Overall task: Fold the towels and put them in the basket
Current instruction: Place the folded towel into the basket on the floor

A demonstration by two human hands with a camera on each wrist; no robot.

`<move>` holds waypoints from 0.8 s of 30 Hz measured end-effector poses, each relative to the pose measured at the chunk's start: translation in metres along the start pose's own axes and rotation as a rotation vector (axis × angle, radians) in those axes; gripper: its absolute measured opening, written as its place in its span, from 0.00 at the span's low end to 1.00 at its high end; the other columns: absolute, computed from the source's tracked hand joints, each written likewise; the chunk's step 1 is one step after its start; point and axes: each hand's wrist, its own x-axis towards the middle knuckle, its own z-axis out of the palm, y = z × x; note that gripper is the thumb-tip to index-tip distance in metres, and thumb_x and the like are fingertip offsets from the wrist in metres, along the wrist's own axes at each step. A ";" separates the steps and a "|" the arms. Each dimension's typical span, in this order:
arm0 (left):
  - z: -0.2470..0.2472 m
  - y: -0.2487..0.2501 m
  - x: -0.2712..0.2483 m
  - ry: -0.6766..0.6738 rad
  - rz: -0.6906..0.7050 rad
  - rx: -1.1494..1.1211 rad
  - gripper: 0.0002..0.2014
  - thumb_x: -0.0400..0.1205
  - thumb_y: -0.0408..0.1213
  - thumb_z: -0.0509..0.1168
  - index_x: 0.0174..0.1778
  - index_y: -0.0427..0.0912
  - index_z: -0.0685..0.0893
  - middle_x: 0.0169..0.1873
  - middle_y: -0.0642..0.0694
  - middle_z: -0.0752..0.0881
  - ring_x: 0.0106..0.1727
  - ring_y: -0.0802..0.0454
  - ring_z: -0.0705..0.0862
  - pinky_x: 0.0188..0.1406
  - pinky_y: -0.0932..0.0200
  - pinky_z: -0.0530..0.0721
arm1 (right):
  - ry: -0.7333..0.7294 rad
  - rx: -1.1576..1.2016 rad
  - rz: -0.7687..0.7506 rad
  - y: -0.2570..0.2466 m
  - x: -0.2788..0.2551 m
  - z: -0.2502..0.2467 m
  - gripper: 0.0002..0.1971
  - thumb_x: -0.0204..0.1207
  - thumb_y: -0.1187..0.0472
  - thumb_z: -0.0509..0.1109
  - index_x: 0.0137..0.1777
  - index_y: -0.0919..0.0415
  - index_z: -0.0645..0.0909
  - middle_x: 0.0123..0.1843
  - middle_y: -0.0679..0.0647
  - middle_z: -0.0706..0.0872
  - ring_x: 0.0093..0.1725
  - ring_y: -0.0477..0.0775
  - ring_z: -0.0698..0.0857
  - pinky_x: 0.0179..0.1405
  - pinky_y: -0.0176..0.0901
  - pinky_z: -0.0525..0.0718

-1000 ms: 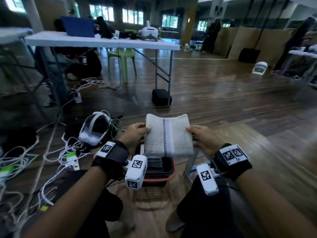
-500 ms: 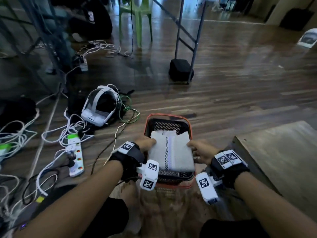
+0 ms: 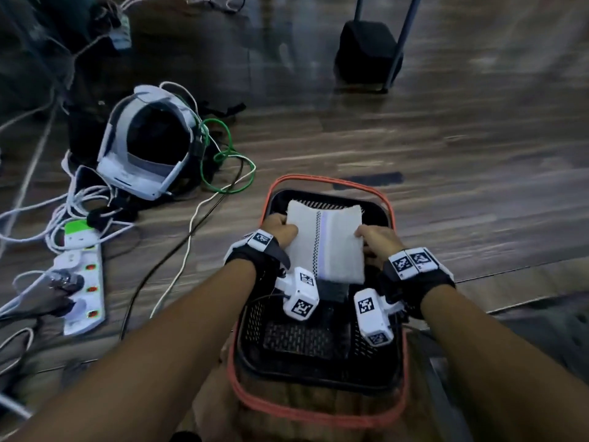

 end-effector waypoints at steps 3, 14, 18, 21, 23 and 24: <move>0.012 -0.009 0.031 0.033 0.013 0.028 0.04 0.77 0.30 0.60 0.43 0.39 0.80 0.42 0.40 0.83 0.44 0.44 0.82 0.43 0.57 0.75 | 0.034 0.009 -0.016 0.003 0.027 0.010 0.06 0.69 0.62 0.67 0.32 0.59 0.80 0.35 0.56 0.82 0.41 0.60 0.82 0.47 0.52 0.81; 0.042 -0.035 0.063 0.130 -0.020 0.061 0.19 0.77 0.28 0.59 0.66 0.34 0.76 0.61 0.36 0.82 0.62 0.39 0.80 0.53 0.58 0.75 | -0.012 -0.112 -0.076 0.022 0.062 0.026 0.06 0.76 0.62 0.65 0.46 0.63 0.82 0.37 0.57 0.81 0.32 0.52 0.77 0.32 0.38 0.72; 0.044 -0.037 0.063 0.191 -0.002 0.036 0.19 0.79 0.27 0.58 0.67 0.36 0.75 0.61 0.36 0.82 0.62 0.39 0.80 0.51 0.61 0.72 | 0.002 -0.069 -0.069 0.025 0.064 0.026 0.12 0.74 0.62 0.66 0.50 0.71 0.83 0.43 0.60 0.82 0.40 0.57 0.80 0.42 0.43 0.76; 0.047 -0.041 0.063 0.186 0.020 0.082 0.19 0.80 0.28 0.58 0.68 0.35 0.72 0.61 0.35 0.82 0.61 0.38 0.80 0.49 0.60 0.72 | -0.021 -0.128 -0.095 0.026 0.065 0.027 0.14 0.75 0.63 0.65 0.50 0.75 0.81 0.46 0.69 0.85 0.42 0.58 0.79 0.45 0.47 0.77; 0.050 -0.042 0.061 0.197 0.048 0.136 0.21 0.81 0.27 0.57 0.71 0.34 0.69 0.62 0.34 0.81 0.62 0.37 0.79 0.50 0.59 0.72 | -0.001 -0.211 -0.149 0.027 0.067 0.026 0.18 0.76 0.63 0.63 0.56 0.79 0.79 0.54 0.73 0.85 0.45 0.62 0.82 0.50 0.54 0.81; 0.053 -0.043 0.059 0.211 0.084 0.162 0.23 0.81 0.27 0.57 0.73 0.33 0.67 0.64 0.34 0.78 0.65 0.36 0.77 0.54 0.57 0.73 | 0.048 -0.272 -0.184 0.028 0.066 0.027 0.19 0.76 0.62 0.63 0.59 0.78 0.78 0.57 0.71 0.85 0.50 0.65 0.83 0.53 0.54 0.81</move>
